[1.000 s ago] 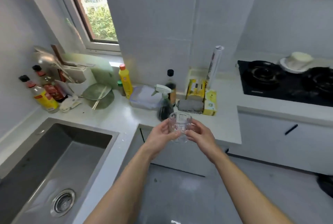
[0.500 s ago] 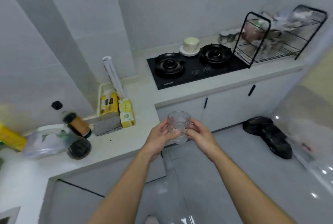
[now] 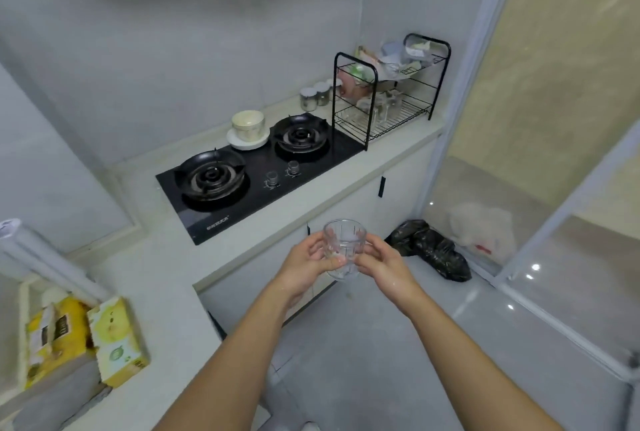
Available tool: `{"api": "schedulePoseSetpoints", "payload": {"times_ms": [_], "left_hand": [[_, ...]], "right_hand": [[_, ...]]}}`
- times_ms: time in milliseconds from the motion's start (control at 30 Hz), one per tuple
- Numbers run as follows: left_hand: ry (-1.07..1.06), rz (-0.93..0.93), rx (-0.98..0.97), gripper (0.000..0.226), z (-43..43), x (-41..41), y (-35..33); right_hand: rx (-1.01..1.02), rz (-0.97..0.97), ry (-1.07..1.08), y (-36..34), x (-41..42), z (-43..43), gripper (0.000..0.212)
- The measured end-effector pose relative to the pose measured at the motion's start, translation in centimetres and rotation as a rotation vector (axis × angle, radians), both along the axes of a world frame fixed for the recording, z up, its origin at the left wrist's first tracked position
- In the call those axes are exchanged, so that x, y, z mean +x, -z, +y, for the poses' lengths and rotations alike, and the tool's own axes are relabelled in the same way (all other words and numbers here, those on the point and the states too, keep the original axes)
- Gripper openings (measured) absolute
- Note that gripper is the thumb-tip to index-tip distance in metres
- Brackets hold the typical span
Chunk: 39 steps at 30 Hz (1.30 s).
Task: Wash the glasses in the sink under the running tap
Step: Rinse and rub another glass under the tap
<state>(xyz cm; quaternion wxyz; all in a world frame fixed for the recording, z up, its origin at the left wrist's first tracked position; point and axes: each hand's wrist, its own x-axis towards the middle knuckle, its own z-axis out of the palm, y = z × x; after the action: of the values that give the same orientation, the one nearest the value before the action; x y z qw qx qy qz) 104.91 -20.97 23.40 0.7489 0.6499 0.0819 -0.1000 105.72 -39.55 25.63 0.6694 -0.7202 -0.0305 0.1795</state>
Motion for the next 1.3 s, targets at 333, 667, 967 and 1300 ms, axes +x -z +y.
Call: {"api": "schedulePoseSetpoints", "payload": {"times_ms": [333, 667, 967, 1300], "left_hand": [[0.227, -0.025, 0.011, 0.059, -4.2, 12.3, -2.0], [0.262, -0.008, 0.025, 0.060, -11.7, 23.2, -1.3], [0.190, -0.009, 0.056, 0.071, -22.0, 35.0, -1.9], [0.091, -0.016, 0.133, 0.087, -26.9, 44.1, -2.3]], "right_hand": [[0.002, -0.047, 0.236, -2.0, 7.7, -3.4, 0.044], [-0.036, -0.046, 0.283, -0.8, 17.7, -10.9, 0.039], [-0.038, -0.062, 0.248, -1.3, 30.7, -21.3, 0.041], [0.005, -0.031, 0.176, -1.0, 42.0, -25.5, 0.039]]}}
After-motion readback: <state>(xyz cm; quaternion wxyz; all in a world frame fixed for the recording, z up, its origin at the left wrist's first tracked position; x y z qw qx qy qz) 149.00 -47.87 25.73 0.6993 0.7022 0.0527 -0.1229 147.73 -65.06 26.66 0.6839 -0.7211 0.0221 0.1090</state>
